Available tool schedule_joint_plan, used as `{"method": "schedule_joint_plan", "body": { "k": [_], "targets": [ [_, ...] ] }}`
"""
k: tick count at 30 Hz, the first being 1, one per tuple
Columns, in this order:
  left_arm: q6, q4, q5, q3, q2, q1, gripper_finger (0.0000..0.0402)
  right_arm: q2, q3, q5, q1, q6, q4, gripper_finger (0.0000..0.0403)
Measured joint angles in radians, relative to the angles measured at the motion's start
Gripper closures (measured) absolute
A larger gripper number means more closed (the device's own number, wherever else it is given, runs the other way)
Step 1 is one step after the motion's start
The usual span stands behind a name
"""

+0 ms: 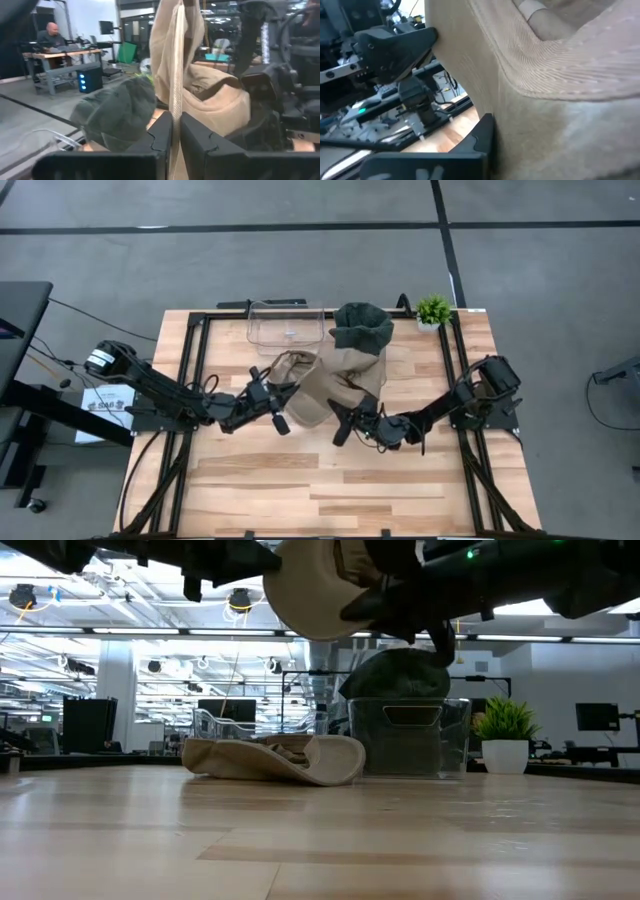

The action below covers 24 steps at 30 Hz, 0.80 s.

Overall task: Pick & Place hat
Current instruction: Put the bottom brown cap into the left transparent bin

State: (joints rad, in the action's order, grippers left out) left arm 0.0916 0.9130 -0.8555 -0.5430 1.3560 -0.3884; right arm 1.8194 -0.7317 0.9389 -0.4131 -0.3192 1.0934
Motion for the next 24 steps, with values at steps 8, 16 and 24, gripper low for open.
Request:
{"method": "schedule_joint_plan", "body": {
  "k": [8, 16, 24],
  "targets": [
    [-0.001, 0.003, 0.025, 0.001, -0.027, -0.047, 0.0360, -0.002, 0.001, -0.008, -0.030, 0.065, -0.041, 0.0396],
    [0.004, 0.015, 0.153, 0.000, -0.098, -0.112, 0.0347, -0.030, 0.004, 0.001, -0.033, 0.089, -0.158, 0.0400],
    [-0.010, 0.016, 0.354, 0.000, -0.228, -0.189, 0.0337, -0.150, 0.004, -0.043, -0.036, -0.083, -0.641, 0.0400]
  ]
}}
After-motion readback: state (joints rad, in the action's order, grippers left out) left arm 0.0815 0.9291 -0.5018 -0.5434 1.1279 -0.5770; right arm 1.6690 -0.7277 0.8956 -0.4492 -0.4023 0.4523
